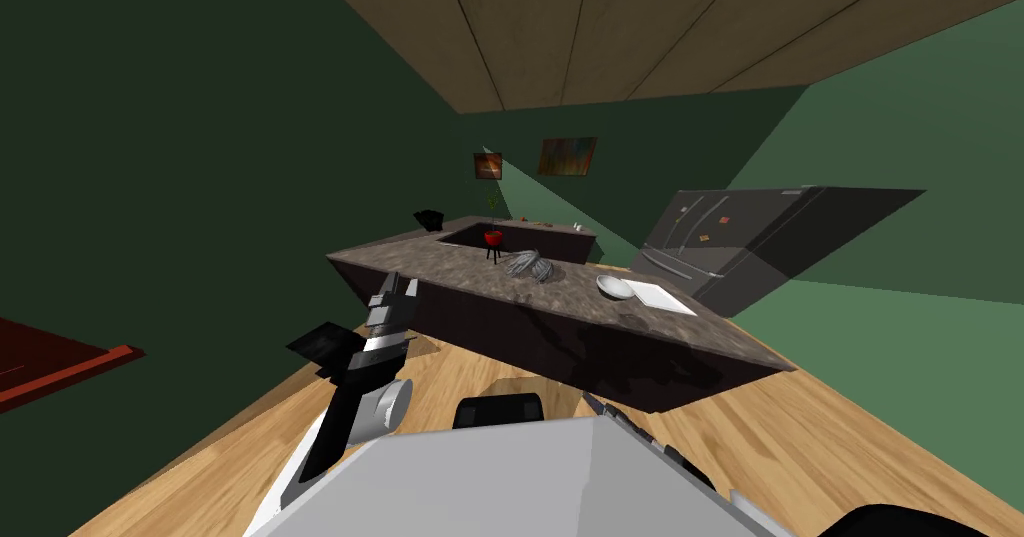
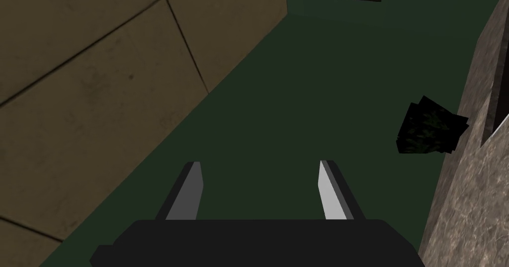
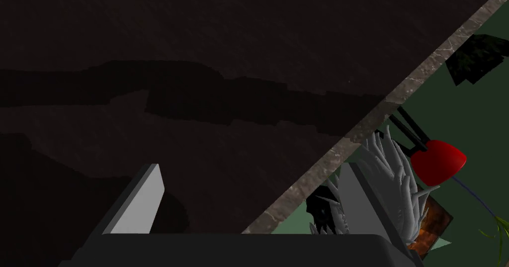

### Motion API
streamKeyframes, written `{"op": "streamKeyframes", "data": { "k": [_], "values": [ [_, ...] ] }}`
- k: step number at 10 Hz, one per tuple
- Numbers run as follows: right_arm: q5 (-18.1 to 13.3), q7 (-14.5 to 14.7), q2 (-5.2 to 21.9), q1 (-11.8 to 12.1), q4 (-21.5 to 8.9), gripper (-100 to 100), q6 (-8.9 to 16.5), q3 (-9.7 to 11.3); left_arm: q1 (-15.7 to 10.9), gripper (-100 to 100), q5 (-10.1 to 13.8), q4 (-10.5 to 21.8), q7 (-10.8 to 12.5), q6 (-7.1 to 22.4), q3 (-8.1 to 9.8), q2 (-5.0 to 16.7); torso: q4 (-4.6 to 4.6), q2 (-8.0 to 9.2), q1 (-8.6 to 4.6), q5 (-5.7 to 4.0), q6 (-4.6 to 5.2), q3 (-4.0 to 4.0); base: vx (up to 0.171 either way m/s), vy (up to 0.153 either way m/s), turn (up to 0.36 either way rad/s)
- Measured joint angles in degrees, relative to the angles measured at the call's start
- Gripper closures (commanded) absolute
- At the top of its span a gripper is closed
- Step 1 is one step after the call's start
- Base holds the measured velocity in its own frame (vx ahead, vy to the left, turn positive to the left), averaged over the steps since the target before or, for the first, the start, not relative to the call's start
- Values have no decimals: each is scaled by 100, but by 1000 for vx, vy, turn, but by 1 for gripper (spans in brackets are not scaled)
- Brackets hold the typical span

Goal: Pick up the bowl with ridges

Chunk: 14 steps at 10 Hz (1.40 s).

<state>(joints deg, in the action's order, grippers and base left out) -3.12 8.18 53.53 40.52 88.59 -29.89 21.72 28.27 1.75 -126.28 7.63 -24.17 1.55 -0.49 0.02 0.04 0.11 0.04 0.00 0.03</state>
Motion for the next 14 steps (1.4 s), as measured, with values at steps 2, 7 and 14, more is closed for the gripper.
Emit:
{"op": "streamKeyframes", "data": {
  "k": [2,7,14],
  "values": [
    [-57,17,263,101,-210,-100,58,80,0,0,0,0,0,0,0,0,0,-3,9,2,-1,-1,9,67,118],
    [-214,-52,1049,170,-817,-100,255,335,1,0,0,0,0,0,1,0,0,-4,1,1,2,-2,14,50,144],
    [-415,-91,2214,460,-1798,-100,302,568,1,0,0,0,0,0,1,1,-2,-12,-7,1,-1,-7,30,32,154]
  ]
}}
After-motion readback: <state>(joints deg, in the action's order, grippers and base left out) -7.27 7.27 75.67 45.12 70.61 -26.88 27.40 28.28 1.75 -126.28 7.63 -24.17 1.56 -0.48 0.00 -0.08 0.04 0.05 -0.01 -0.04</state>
